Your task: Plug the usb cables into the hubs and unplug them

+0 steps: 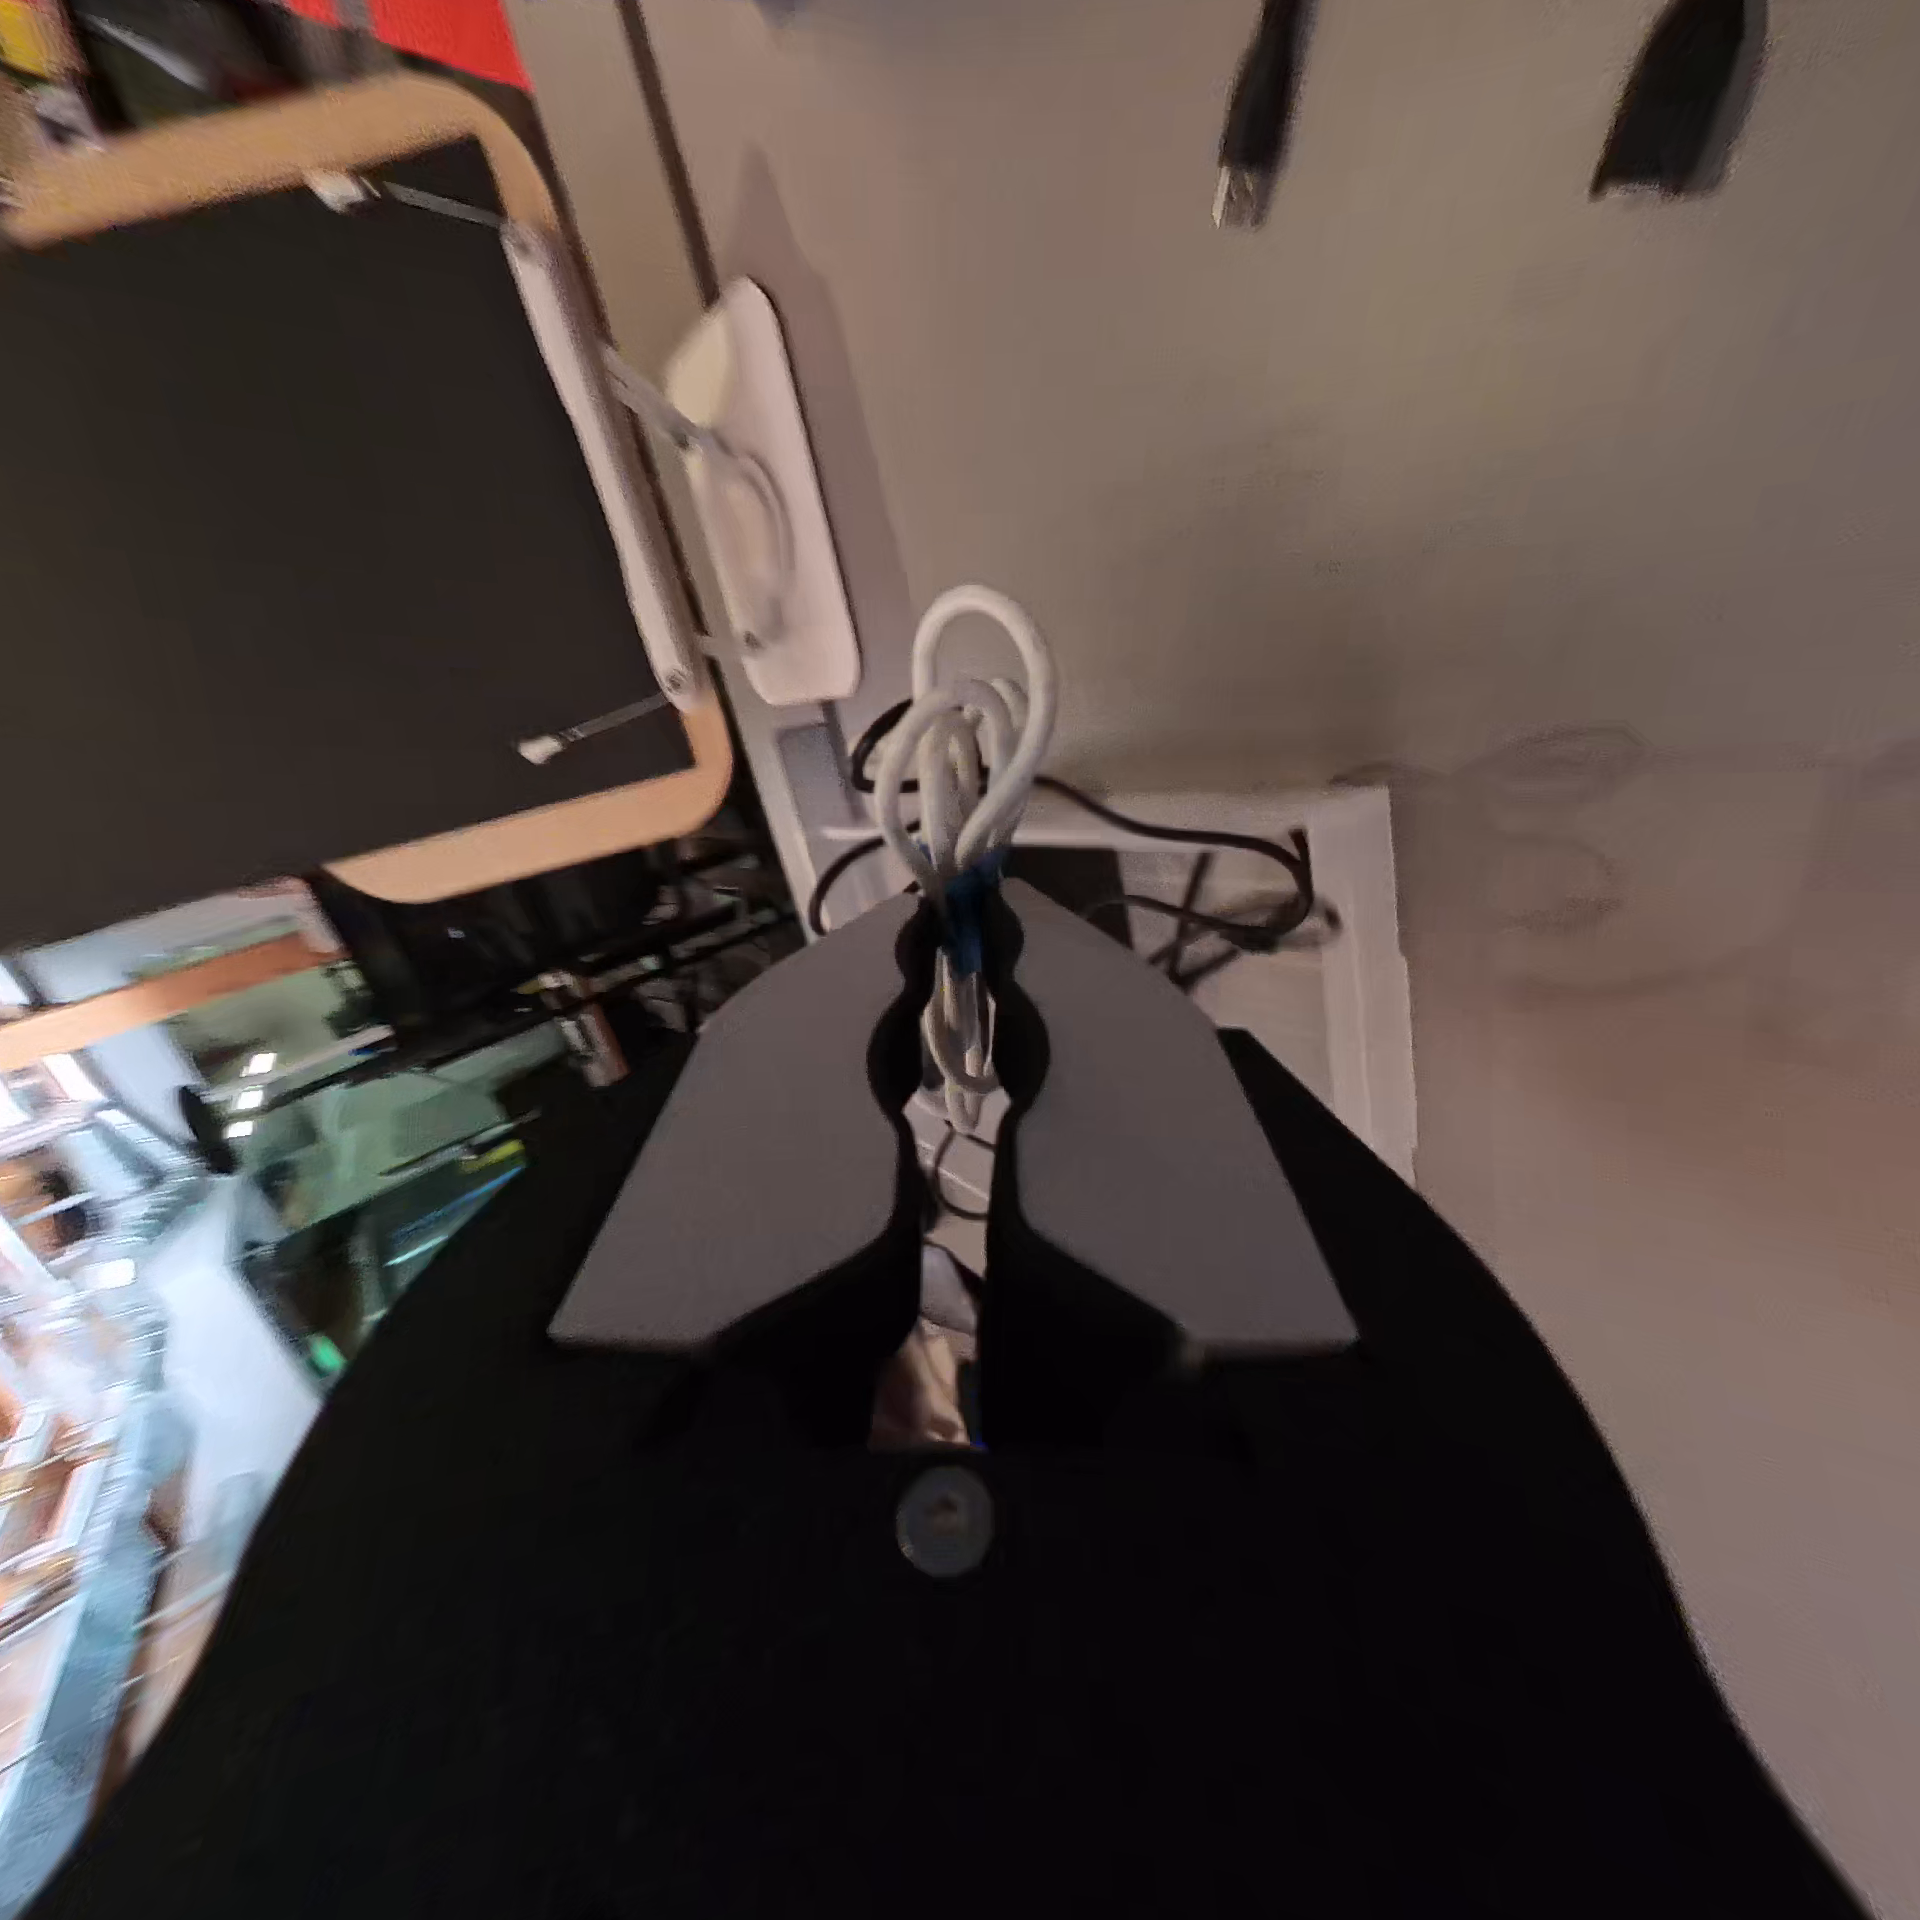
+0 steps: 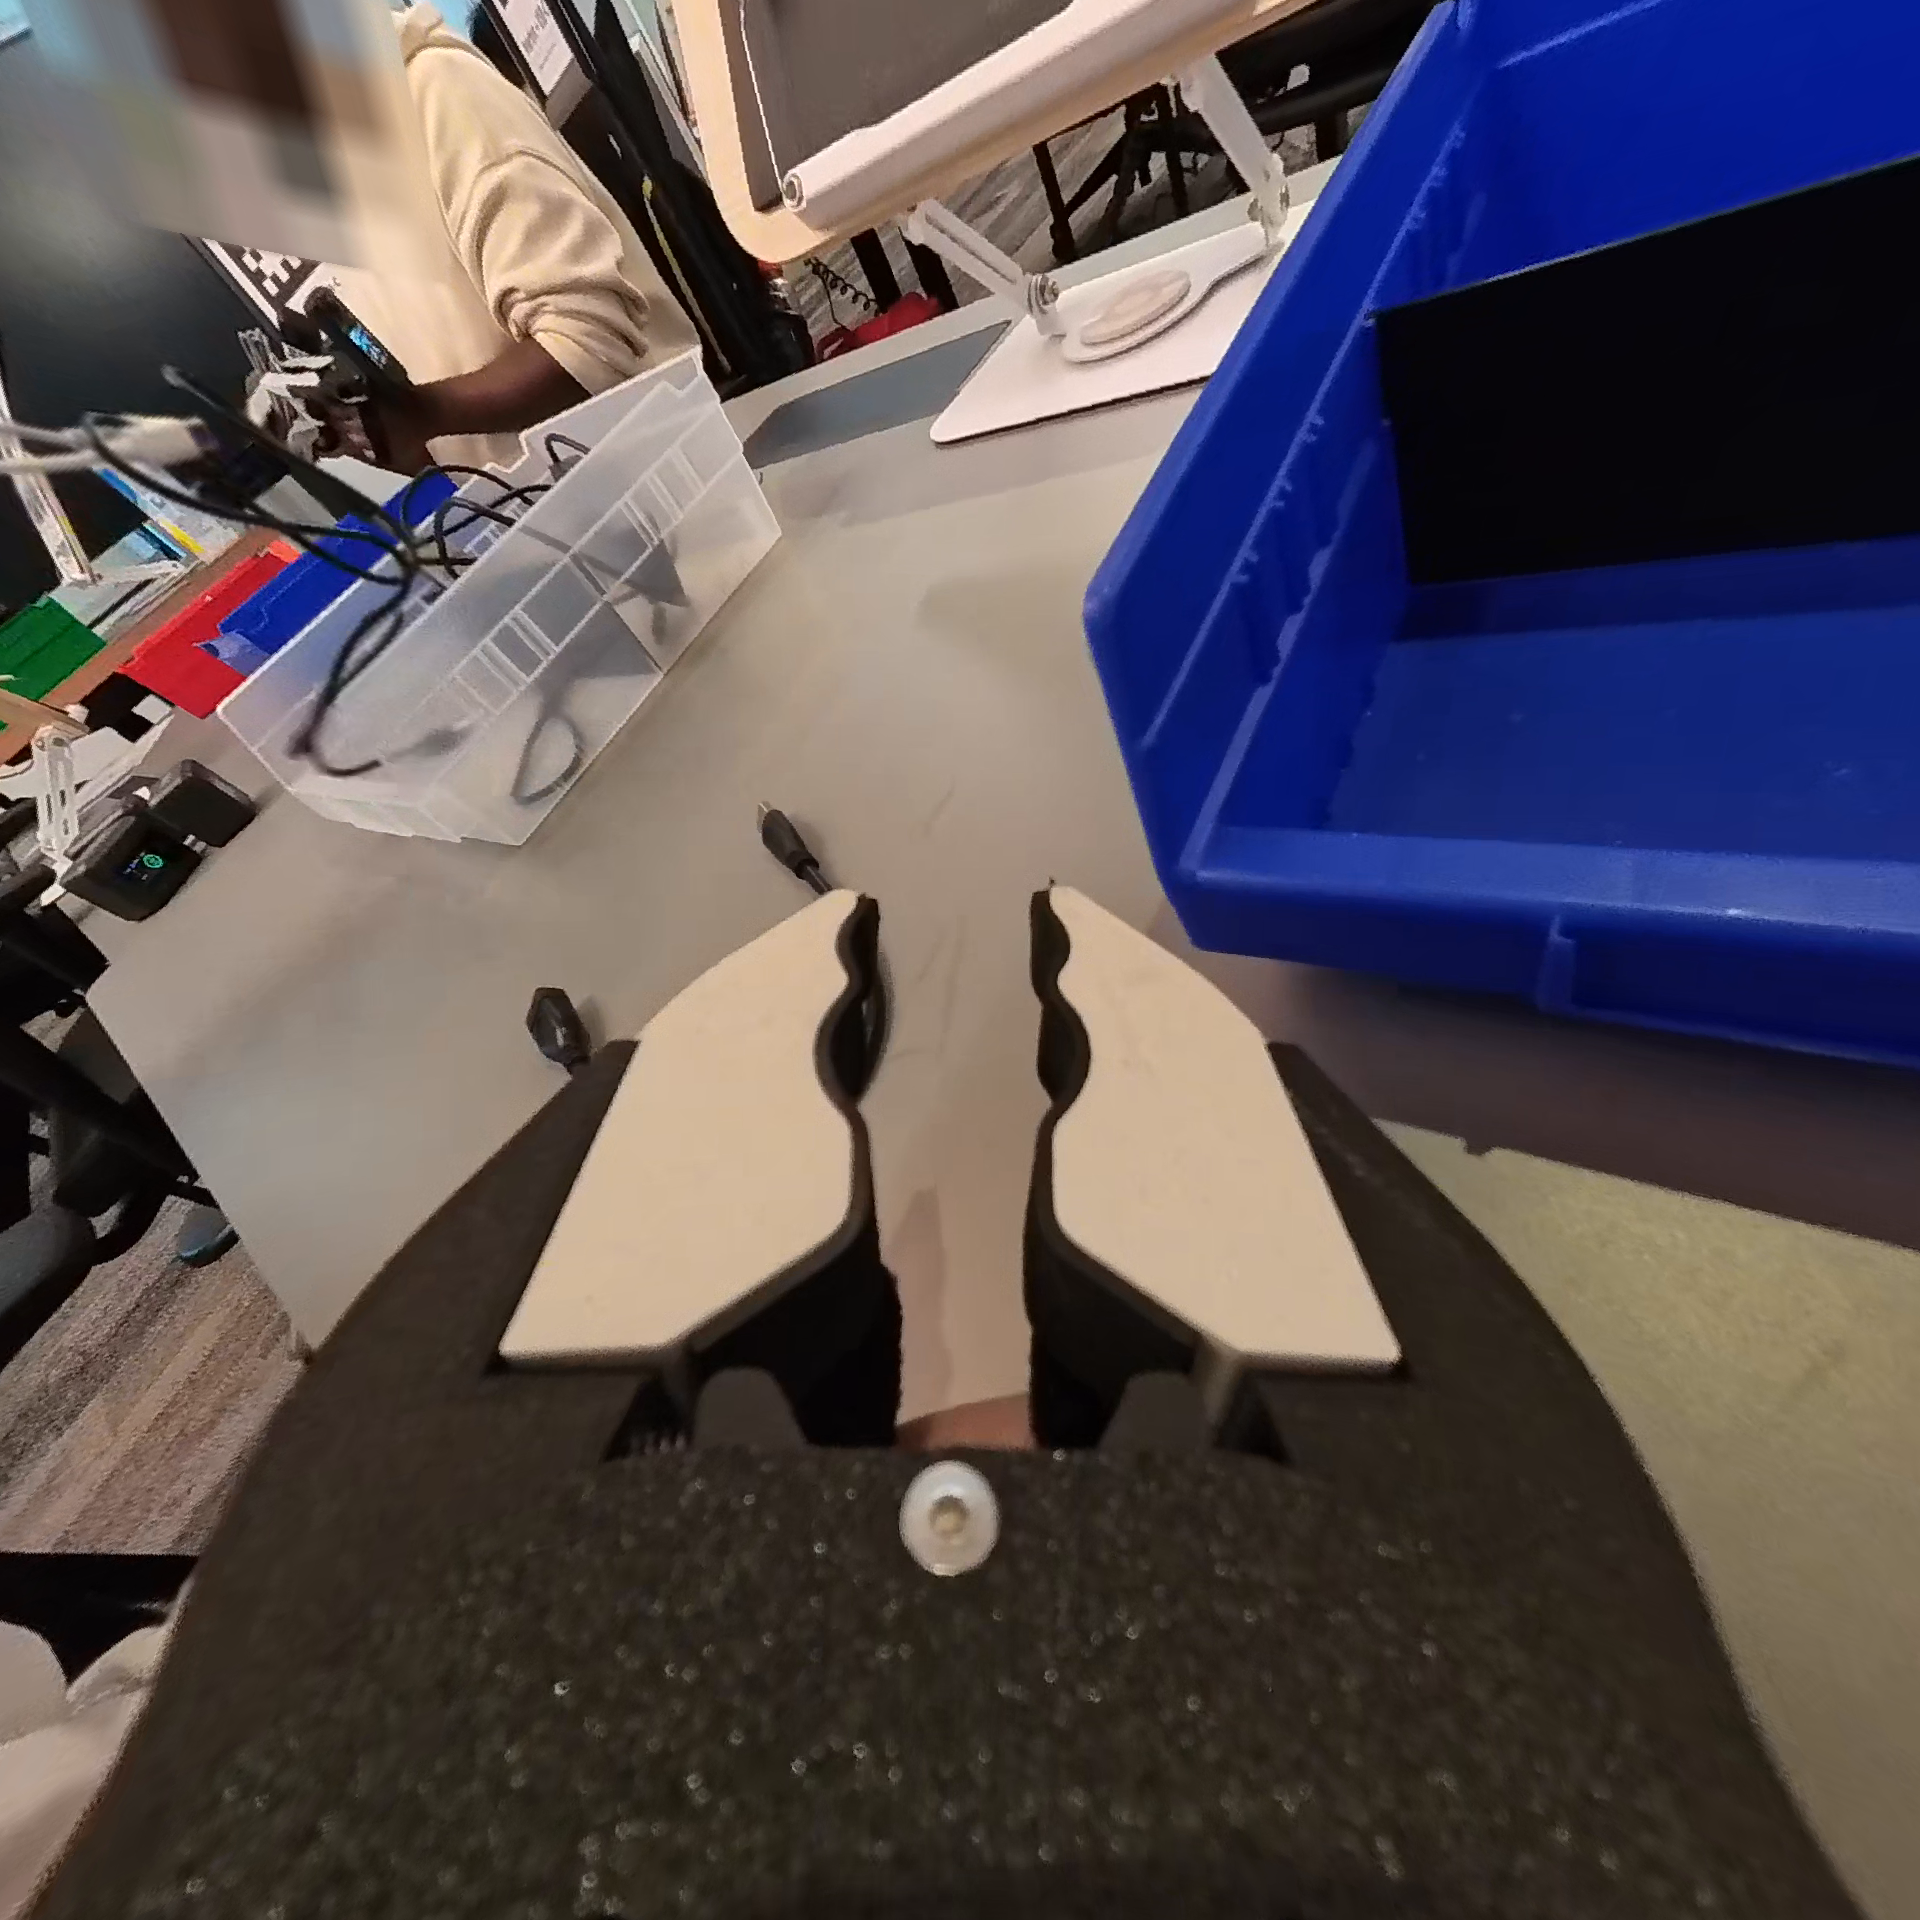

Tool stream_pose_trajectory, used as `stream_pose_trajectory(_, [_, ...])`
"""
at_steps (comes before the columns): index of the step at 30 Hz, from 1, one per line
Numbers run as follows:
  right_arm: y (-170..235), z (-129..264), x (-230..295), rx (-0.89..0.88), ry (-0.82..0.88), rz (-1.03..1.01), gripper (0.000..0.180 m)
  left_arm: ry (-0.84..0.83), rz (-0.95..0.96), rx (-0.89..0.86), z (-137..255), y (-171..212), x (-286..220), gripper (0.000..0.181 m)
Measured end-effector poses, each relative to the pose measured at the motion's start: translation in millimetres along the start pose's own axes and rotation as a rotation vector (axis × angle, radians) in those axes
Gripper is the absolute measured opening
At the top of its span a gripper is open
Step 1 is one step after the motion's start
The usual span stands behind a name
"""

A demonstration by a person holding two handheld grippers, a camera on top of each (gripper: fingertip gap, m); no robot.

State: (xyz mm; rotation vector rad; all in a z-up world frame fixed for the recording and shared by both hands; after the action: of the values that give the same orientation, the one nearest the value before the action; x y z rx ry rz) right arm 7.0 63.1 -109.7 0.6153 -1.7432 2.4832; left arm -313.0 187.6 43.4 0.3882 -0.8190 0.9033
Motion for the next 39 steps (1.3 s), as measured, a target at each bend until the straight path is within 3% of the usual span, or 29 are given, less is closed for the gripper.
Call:
stream_pose_trajectory(4, [-2, 2, 1, -0.010, -0.001, 0.000, 0.028, -0.051, -0.025, 0.037, -16, -26, -23, 0.008])
stream_pose_trajectory(9, [-2, 5, 0, -0.016, -0.006, -0.011, 0.027, 0.070, -0.020, 0.282, -56, 69, -44, 0.008])
stream_pose_trajectory(13, [-2, 4, 2, -0.018, -0.029, -0.049, 0.027, 0.118, -0.048, 0.412, -60, 128, -49, 0.008])
stream_pose_trajectory(21, [2, -1, 6, 0.011, -0.013, 0.003, 0.027, 0.007, 0.028, 0.365, -35, 127, -20, 0.008])
stream_pose_trajectory(34, [2, 0, 7, 0.010, -0.016, -0.001, 0.027, 0.337, 0.291, 0.287, -135, 166, -76, 0.008])
stream_pose_trajectory(39, [1, 0, 5, 0.010, -0.010, -0.006, 0.027, 0.282, 0.297, 0.232, -134, 157, -67, 0.008])
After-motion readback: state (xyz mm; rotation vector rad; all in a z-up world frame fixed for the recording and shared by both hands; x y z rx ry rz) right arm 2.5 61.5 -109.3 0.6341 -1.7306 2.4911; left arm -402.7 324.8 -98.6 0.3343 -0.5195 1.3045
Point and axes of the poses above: each gripper's, where its closed fingertips meet, z back along the fingers, y out of its underside, x = y × z across the jaws, the point moved 4 cm from there along z, back along the fingers, and after that the axes turned 6 degrees about z, right-handed, at the moved point
